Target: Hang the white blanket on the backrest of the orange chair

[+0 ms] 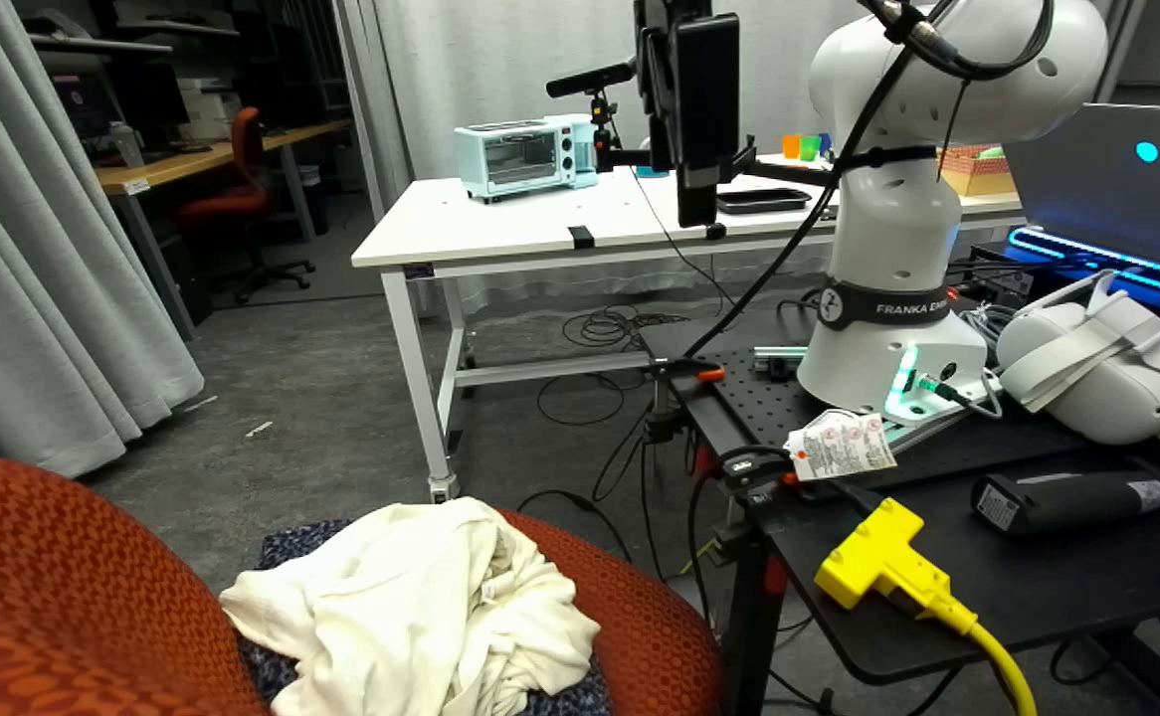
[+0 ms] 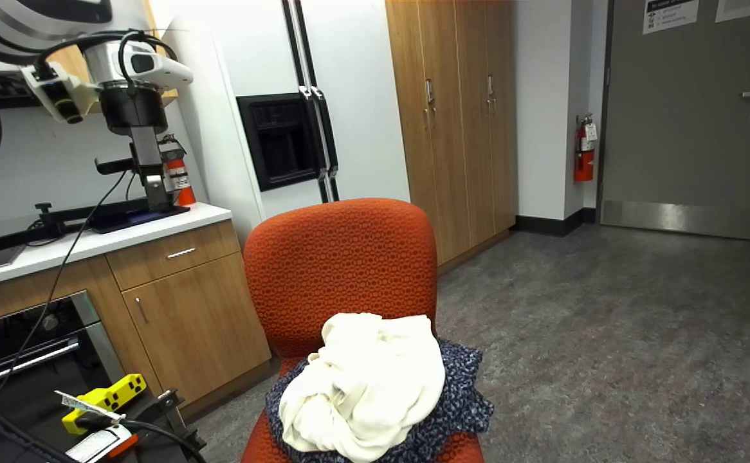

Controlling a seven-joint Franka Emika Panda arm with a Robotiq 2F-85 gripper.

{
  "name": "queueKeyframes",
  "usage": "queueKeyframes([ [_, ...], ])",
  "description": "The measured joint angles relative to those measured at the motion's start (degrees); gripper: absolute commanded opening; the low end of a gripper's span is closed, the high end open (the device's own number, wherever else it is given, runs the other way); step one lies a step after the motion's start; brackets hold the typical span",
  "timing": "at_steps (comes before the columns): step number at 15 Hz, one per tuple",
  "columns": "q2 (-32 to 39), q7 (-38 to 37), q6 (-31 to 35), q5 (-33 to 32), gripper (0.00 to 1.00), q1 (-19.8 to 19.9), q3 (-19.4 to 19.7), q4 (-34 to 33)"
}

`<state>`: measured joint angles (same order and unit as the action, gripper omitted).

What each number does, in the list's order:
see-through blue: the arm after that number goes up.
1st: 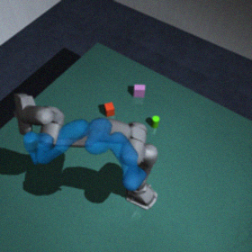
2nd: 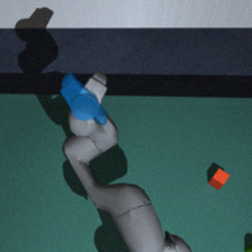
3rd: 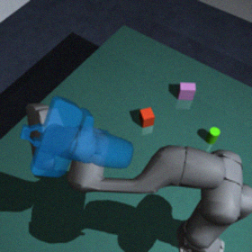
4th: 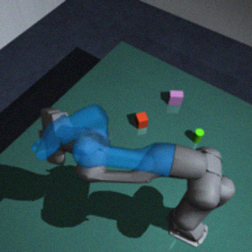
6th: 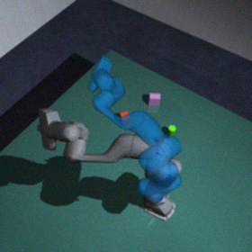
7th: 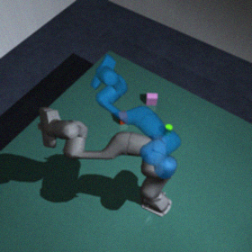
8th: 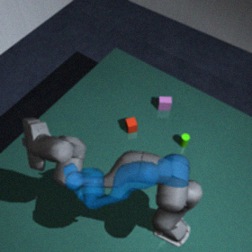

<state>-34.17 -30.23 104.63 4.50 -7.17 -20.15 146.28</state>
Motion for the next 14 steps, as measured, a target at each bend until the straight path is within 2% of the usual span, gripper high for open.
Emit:
queueKeyframes([
  [14, 0.4, -0.8, 0.9, -0.7, 1.0, 0.0, -0.1, 0.0],
])
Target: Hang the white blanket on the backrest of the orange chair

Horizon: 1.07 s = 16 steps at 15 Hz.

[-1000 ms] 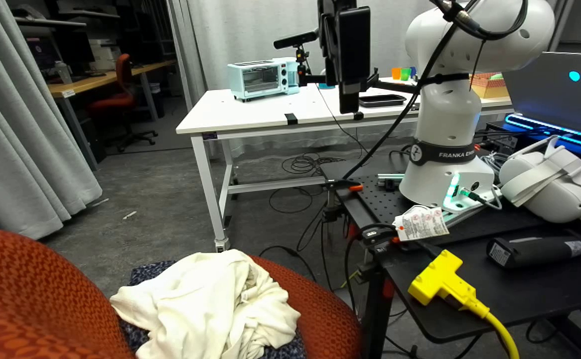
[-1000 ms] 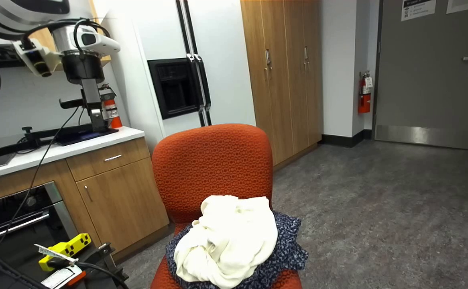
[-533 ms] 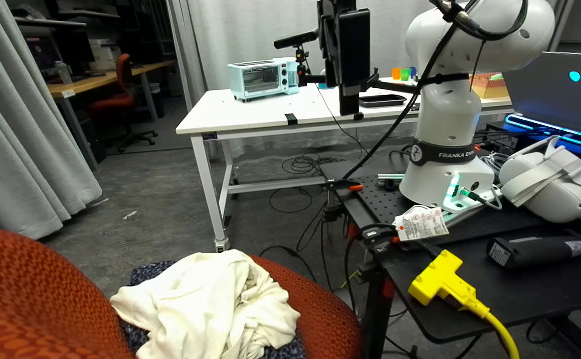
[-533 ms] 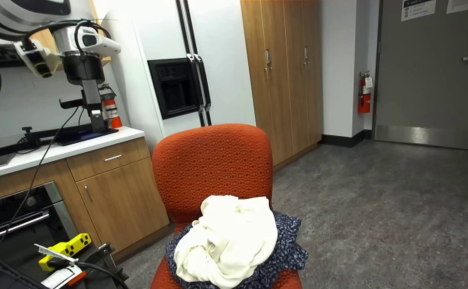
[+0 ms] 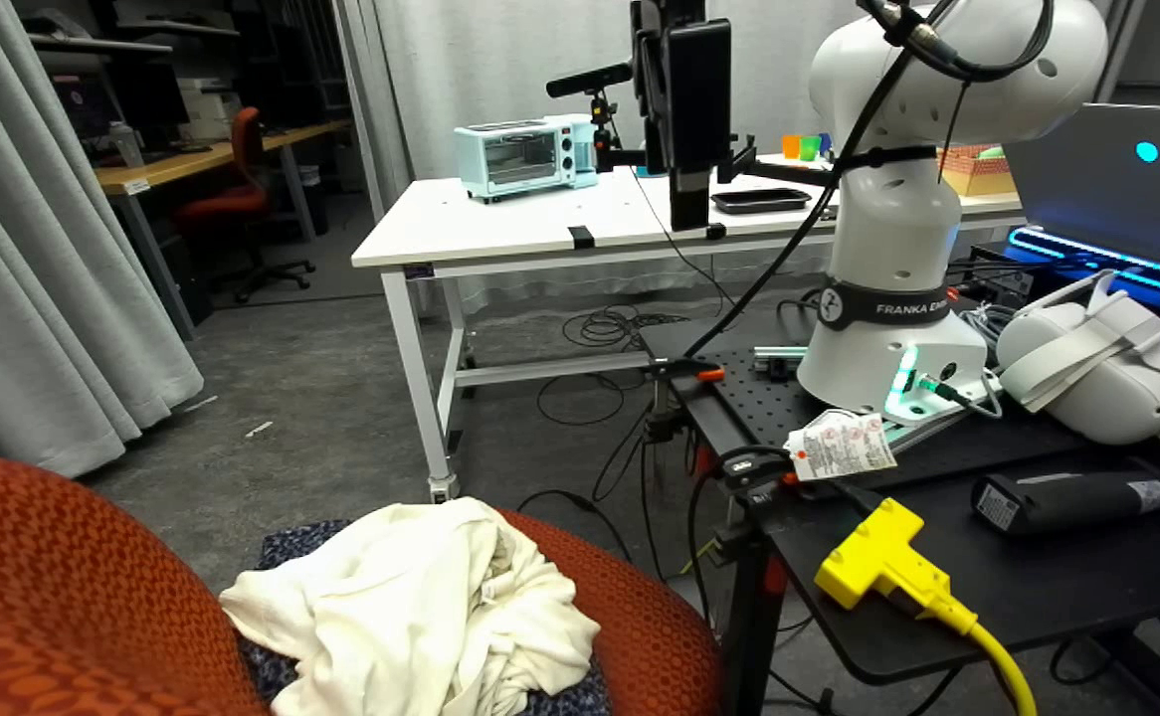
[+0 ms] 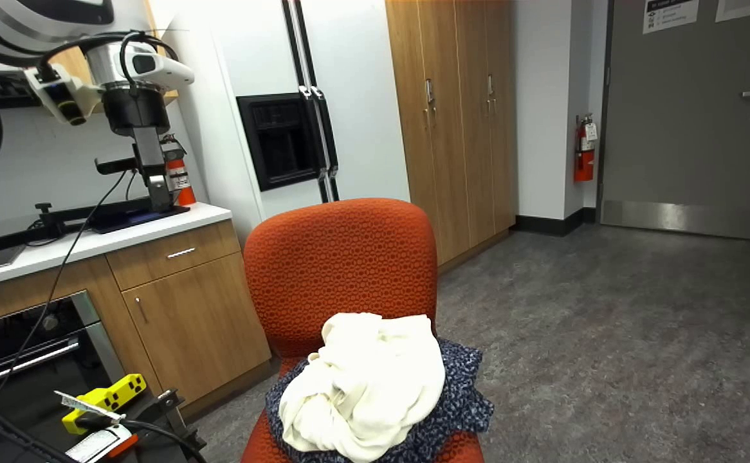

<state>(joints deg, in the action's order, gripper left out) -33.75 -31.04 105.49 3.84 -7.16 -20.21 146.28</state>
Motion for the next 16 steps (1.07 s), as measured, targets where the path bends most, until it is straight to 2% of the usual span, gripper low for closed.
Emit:
queueKeyframes([
  [2, 0.0, -0.7, 0.3, -0.7, 1.0, 0.0, -0.1, 0.0],
  [6, 6.6, -4.8, 10.5, -0.9, 1.0, 0.5, -2.7, 3.1],
  [16, 8.4, -5.2, 11.3, -1.2, 1.0, 0.6, -2.7, 2.8],
])
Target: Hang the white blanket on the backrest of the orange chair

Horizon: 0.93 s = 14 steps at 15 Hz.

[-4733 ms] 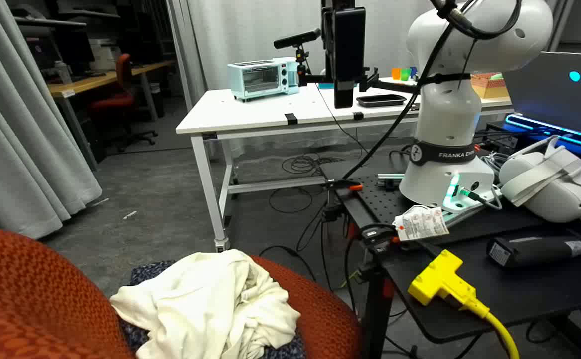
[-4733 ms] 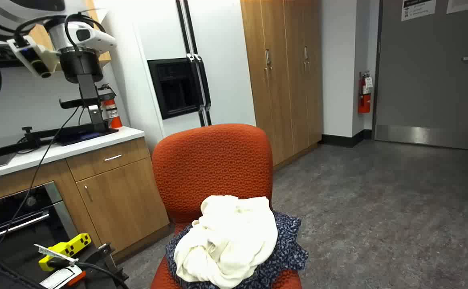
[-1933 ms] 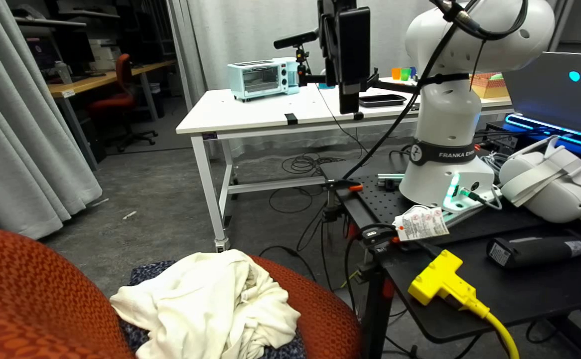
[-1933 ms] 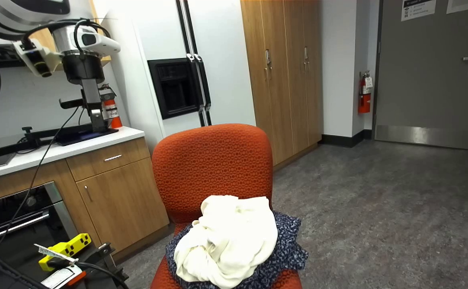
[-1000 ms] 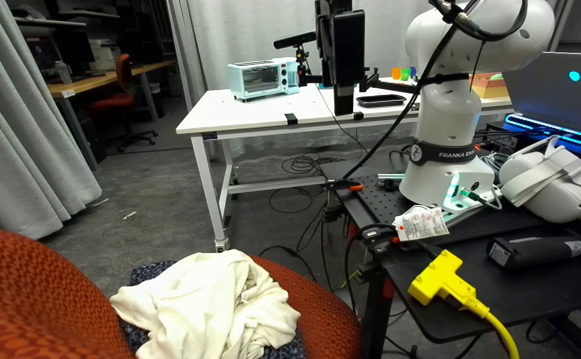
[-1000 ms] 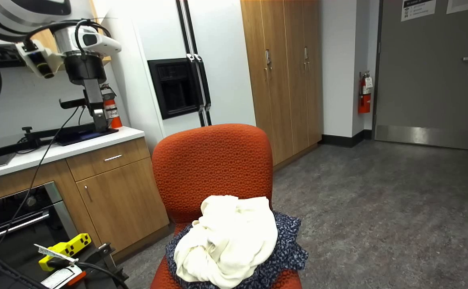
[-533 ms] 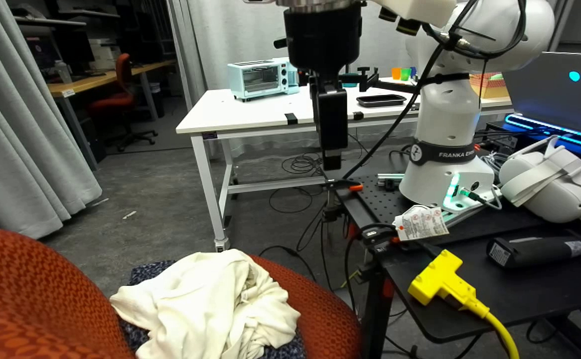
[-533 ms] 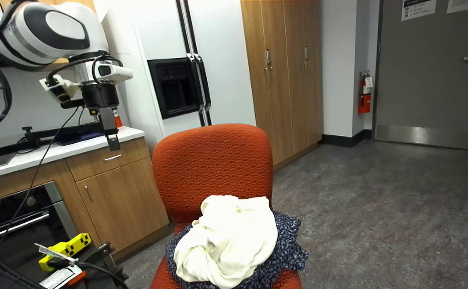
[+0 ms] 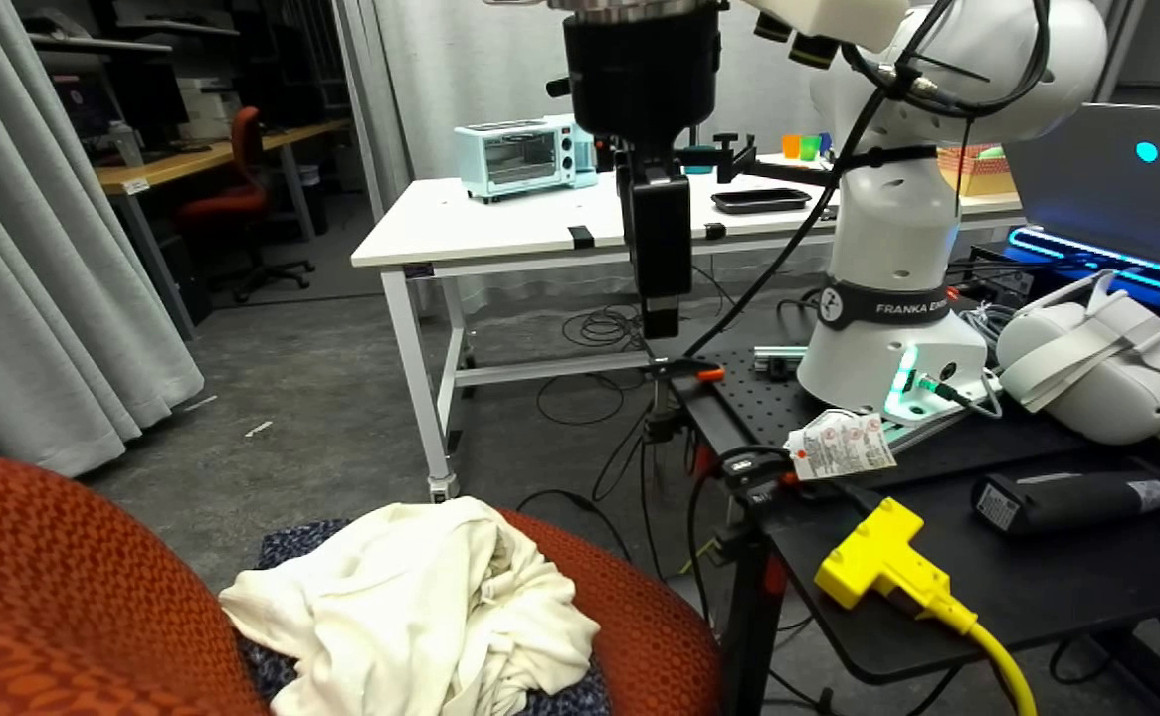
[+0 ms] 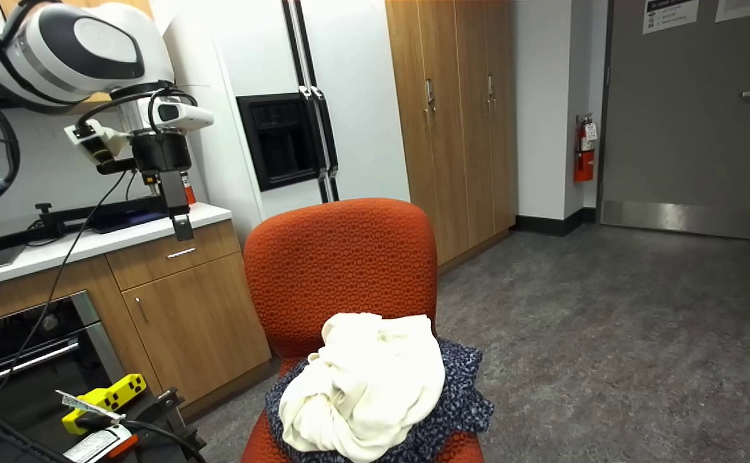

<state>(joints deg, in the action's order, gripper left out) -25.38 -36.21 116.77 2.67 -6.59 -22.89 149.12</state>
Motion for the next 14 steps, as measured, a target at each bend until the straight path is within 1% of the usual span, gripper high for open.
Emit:
queueKeyframes([
  [14, 0.7, 0.3, -1.0, -2.6, 1.0, -0.6, 0.6, -1.0],
])
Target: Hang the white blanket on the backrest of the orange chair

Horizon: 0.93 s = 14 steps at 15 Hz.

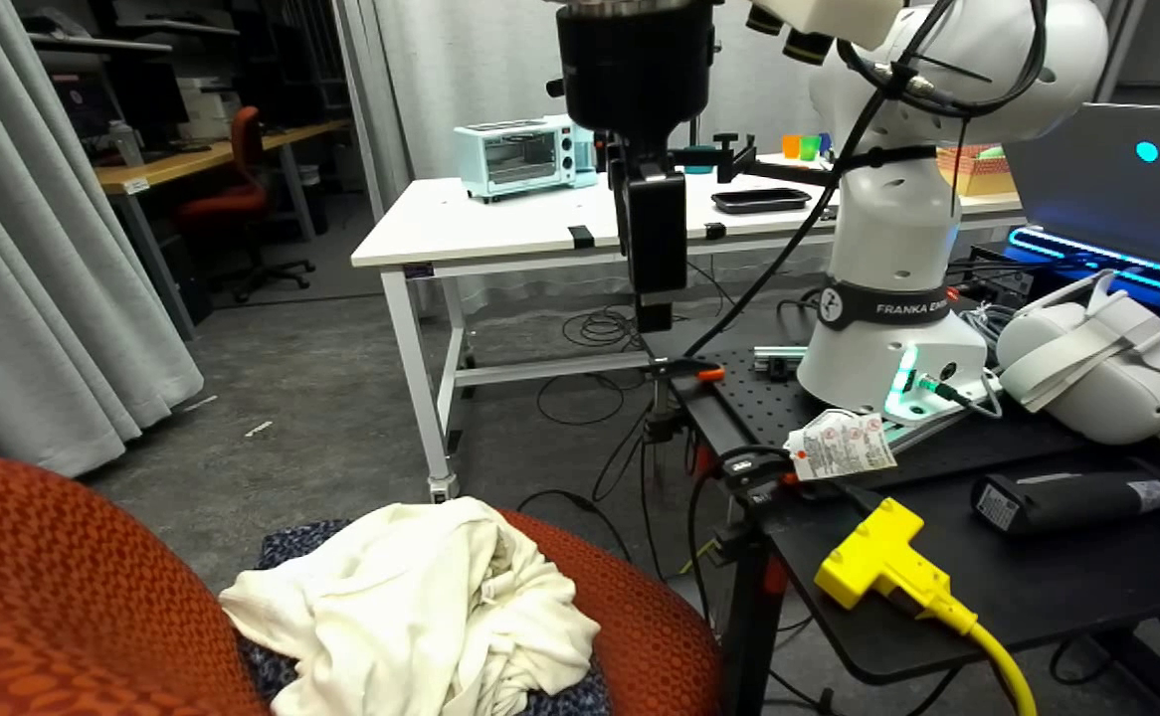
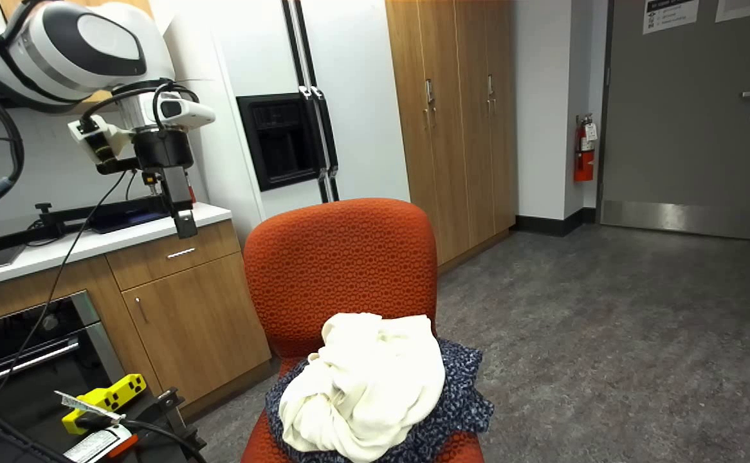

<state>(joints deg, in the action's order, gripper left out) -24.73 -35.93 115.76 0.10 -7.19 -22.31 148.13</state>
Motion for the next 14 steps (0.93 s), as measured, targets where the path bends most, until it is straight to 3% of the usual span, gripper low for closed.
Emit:
queueKeyframes([
  [14, 0.3, 0.5, -2.1, 0.4, 1.0, -0.5, 0.7, 0.2],
])
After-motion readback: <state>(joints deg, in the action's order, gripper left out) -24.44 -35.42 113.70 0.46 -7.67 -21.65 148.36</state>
